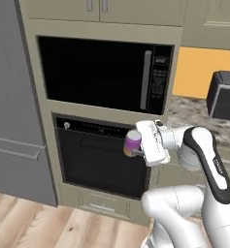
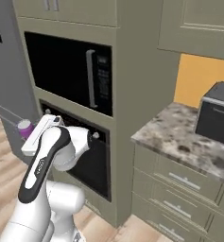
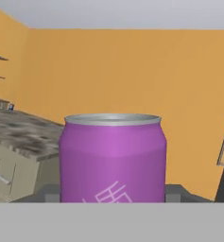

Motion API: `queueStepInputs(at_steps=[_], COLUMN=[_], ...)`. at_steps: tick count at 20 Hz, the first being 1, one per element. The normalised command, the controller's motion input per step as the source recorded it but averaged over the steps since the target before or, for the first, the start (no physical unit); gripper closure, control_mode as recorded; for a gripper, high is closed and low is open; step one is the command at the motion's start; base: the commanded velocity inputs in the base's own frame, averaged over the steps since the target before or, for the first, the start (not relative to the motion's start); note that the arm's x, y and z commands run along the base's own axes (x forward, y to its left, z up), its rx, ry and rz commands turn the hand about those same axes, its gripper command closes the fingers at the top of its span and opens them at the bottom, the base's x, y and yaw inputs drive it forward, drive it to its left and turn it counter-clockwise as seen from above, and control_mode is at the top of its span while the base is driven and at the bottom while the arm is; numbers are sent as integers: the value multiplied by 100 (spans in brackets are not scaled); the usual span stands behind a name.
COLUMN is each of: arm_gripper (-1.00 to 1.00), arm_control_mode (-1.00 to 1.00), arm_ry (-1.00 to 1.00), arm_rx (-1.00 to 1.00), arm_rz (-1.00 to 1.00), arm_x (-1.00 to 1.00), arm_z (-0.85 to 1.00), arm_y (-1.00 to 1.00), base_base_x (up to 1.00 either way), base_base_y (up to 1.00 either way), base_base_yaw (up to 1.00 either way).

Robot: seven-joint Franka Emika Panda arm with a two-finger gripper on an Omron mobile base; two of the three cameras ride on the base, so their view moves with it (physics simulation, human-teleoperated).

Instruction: Four empty soda cans are scattered around the kitchen. Gather all the cans and cluster them next to the stove for recycling.

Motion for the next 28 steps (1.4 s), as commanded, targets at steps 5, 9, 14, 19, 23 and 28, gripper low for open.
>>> queueStepInputs(at_steps=[5,9,14,19,23,28], arm_gripper=[100,100,100,100,100,100], arm_control_mode=[100,100,100,100,100,100], arm_ry=[0,0,0,0,0,0], arm_rx=[0,0,0,0,0,0], arm_rz=[0,0,0,0,0,0], arm_x=[0,0,0,0,0,0], arm_z=[0,0,0,0,0,0], arm_y=[0,0,0,0,0,0], base_base_x=[-6,-14,-11,-6,-4,-3], base_base_y=[48,44,45,37,33,31], base_base_yaw=[34,30,35,40,42,42])
